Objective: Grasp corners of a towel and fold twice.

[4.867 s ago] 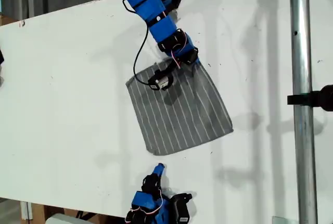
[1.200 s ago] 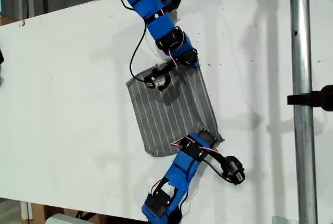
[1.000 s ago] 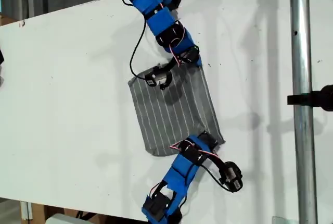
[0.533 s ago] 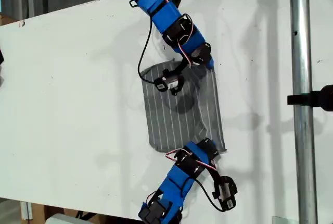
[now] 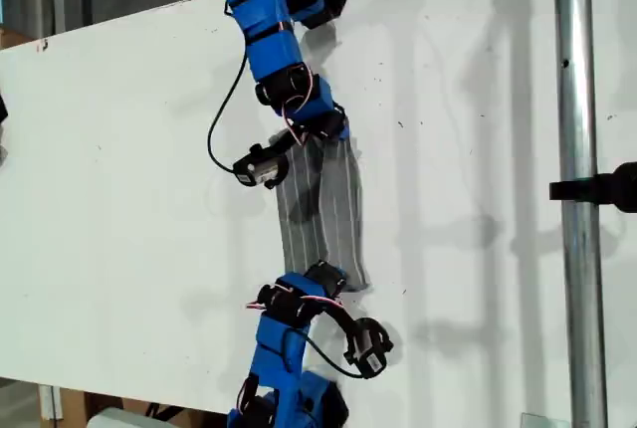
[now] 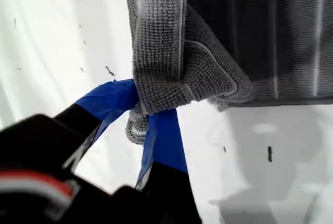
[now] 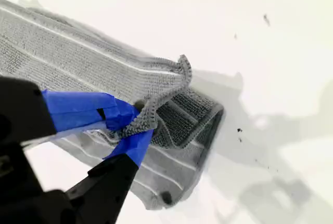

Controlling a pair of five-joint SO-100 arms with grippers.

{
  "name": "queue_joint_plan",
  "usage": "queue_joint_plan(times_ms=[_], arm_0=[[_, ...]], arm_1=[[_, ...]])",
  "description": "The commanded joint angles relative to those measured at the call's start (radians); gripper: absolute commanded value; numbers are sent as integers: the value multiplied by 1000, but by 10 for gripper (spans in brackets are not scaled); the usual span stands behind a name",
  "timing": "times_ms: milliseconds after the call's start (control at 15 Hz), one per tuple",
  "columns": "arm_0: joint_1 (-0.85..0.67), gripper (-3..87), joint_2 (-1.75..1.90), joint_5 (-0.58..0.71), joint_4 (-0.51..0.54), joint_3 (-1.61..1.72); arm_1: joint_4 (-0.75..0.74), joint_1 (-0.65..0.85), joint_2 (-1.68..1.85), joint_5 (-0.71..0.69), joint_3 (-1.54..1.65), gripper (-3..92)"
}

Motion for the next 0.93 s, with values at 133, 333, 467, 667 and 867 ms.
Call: queue_joint_plan(times_ms=[133, 333, 467, 667, 867], arm_0=[[-273, -31, 216, 156, -28, 164], [-440, -31, 275, 265, -64, 235], [-492, -31, 276, 313, -81, 238], [-492, -31, 278, 316, -95, 261], [-433, -31, 278, 262, -141, 351]], arm_1=[[12, 285, 141, -227, -11, -2], [-28, 426, 156, -359, -14, -2], [-35, 456, 166, -382, -21, -2], [-77, 433, 178, -379, 20, -2], [-169, 365, 158, -319, 140, -2]])
